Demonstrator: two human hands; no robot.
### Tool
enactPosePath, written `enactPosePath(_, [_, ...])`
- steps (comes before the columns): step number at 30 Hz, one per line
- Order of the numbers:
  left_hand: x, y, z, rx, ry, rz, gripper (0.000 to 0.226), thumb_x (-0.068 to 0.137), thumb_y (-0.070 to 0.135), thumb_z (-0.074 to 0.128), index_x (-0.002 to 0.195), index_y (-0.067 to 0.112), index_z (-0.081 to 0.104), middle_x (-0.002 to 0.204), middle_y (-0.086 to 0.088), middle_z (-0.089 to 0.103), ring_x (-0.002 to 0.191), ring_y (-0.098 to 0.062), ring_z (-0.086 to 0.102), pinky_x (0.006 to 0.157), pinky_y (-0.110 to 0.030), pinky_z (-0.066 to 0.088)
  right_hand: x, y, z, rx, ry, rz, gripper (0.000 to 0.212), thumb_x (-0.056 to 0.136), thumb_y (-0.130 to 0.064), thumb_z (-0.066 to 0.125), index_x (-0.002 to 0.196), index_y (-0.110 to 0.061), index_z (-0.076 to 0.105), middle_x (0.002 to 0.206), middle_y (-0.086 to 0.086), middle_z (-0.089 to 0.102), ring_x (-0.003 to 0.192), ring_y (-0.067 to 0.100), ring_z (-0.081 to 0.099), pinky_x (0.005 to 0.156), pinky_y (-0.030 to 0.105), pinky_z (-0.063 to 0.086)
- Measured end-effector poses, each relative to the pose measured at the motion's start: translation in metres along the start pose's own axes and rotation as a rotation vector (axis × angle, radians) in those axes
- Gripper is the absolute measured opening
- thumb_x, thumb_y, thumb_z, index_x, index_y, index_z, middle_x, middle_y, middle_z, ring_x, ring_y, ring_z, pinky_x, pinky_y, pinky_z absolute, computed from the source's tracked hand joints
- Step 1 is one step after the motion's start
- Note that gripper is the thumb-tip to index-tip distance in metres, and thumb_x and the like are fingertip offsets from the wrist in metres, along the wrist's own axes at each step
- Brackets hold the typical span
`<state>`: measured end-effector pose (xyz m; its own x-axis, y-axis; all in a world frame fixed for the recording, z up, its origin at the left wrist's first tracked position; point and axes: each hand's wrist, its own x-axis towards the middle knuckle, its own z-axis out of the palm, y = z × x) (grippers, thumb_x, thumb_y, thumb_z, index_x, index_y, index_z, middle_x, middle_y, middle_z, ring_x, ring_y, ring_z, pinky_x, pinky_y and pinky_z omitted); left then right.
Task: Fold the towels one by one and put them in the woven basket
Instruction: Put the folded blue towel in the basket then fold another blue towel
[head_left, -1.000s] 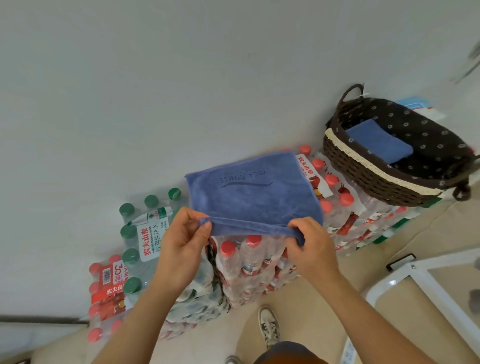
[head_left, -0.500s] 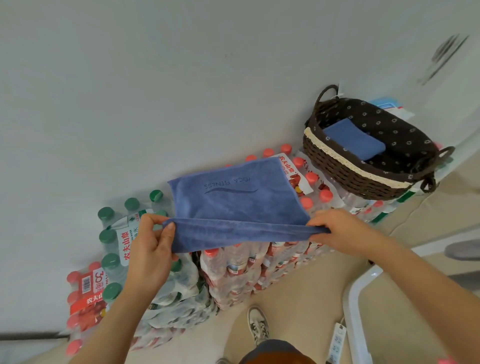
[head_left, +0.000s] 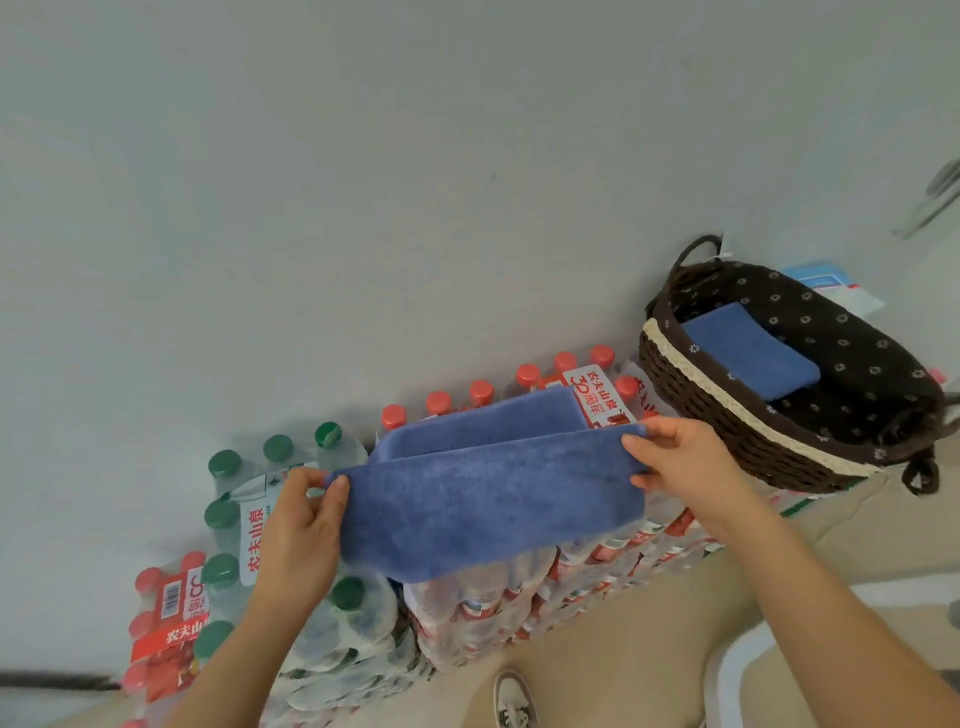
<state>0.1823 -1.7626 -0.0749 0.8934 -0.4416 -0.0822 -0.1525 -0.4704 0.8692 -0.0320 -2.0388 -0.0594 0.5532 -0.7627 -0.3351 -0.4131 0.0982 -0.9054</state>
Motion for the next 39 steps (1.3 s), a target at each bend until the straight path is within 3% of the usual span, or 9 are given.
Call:
enactPosePath(4, [0.026, 0.005, 0.009, 0.048, 0.115, -0.049, 0.013, 0.099, 0.026, 0.046, 0.096, 0.014, 0.049, 0.069, -0.007, 0.061, 0.066, -0.019, 0.057, 0.057, -0.032, 0.039, 0.035, -0.018, 0.023, -0.34, 0.118, -0.18, 0.015, 0.091, -0.015, 0.06, 0.079, -0.006, 0.062, 0.075, 0.009, 0.065, 0.07, 0.026, 0.061, 0.057, 0.038, 0.054])
enactPosePath(8, [0.047, 0.006, 0.018, 0.208, 0.156, -0.062, 0.01, 0.099, 0.024, 0.044, 0.097, 0.014, 0.045, 0.069, 0.0, 0.055, 0.062, -0.019, 0.05, 0.057, -0.033, 0.032, 0.062, -0.025, 0.042, -0.603, 0.156, -0.263, 0.025, 0.092, -0.015, 0.053, 0.068, -0.017, 0.047, 0.067, -0.001, 0.054, 0.065, 0.021, 0.052, 0.051, 0.026, 0.032])
enactPosePath(12, [0.058, -0.002, 0.022, 0.435, 0.121, -0.067, 0.012, 0.099, 0.03, 0.041, 0.096, 0.018, 0.044, 0.066, -0.001, 0.051, 0.062, -0.024, 0.045, 0.061, -0.035, 0.034, 0.082, -0.024, 0.053, -0.74, 0.124, -0.275, 0.013, 0.096, -0.016, 0.049, 0.09, -0.008, 0.057, 0.085, 0.005, 0.06, 0.08, 0.028, 0.055, 0.063, 0.029, 0.034])
enactPosePath(22, [0.073, -0.018, 0.029, 0.914, 0.026, 0.022, 0.023, 0.098, 0.039, 0.036, 0.098, 0.018, 0.047, 0.06, 0.005, 0.046, 0.056, -0.024, 0.048, 0.053, -0.031, 0.038, 0.097, -0.007, 0.07, -0.991, 0.157, -0.329, 0.017, 0.097, -0.017, 0.045, 0.111, -0.012, 0.053, 0.105, 0.009, 0.059, 0.085, 0.028, 0.061, 0.063, 0.038, 0.051])
enactPosePath(26, [0.081, -0.017, 0.032, 0.959, 0.068, 0.065, 0.017, 0.093, 0.031, 0.05, 0.088, 0.016, 0.056, 0.082, -0.002, 0.051, 0.075, -0.026, 0.052, 0.054, -0.033, 0.037, 0.101, -0.008, 0.062, -1.018, 0.091, -0.416, 0.033, 0.095, -0.017, 0.05, 0.129, -0.014, 0.049, 0.122, 0.009, 0.053, 0.106, 0.028, 0.053, 0.082, 0.035, 0.046])
enactPosePath(30, [0.088, -0.012, 0.039, 0.732, 0.055, 0.217, 0.014, 0.084, 0.014, 0.062, 0.096, 0.017, 0.067, 0.098, -0.004, 0.061, 0.09, -0.028, 0.055, 0.064, -0.033, 0.041, 0.107, -0.018, 0.056, -1.016, -0.064, -0.376, 0.04, 0.098, -0.021, 0.045, 0.138, -0.02, 0.045, 0.141, -0.001, 0.045, 0.125, 0.028, 0.04, 0.102, 0.037, 0.037])
enactPosePath(32, [0.091, -0.003, 0.047, 0.576, -0.047, 0.271, 0.021, 0.086, 0.025, 0.057, 0.104, 0.023, 0.068, 0.105, 0.004, 0.064, 0.096, -0.022, 0.056, 0.075, -0.032, 0.044, 0.111, -0.022, 0.051, -1.024, -0.147, -0.374, 0.04, 0.097, -0.022, 0.046, 0.137, -0.022, 0.048, 0.139, -0.003, 0.046, 0.125, 0.026, 0.04, 0.101, 0.035, 0.038])
enactPosePath(35, [0.092, 0.005, 0.058, 0.641, -0.22, 0.366, 0.043, 0.082, 0.045, 0.04, 0.112, 0.026, 0.065, 0.113, 0.006, 0.062, 0.099, -0.022, 0.056, 0.086, -0.036, 0.047, 0.118, -0.032, 0.048, -1.053, -0.225, -0.374, 0.034, 0.093, -0.021, 0.053, 0.126, -0.026, 0.057, 0.123, -0.002, 0.056, 0.111, 0.024, 0.052, 0.088, 0.036, 0.048])
enactPosePath(39, [0.098, 0.007, 0.063, 0.792, -0.3, 0.311, 0.035, 0.088, 0.037, 0.052, 0.121, 0.03, 0.058, 0.114, 0.003, 0.055, 0.106, -0.024, 0.051, 0.088, -0.043, 0.045, 0.127, -0.047, 0.051, -1.084, -0.322, -0.274, 0.016, 0.088, -0.017, 0.058, 0.098, -0.021, 0.069, 0.101, 0.001, 0.066, 0.085, 0.02, 0.062, 0.073, 0.037, 0.054])
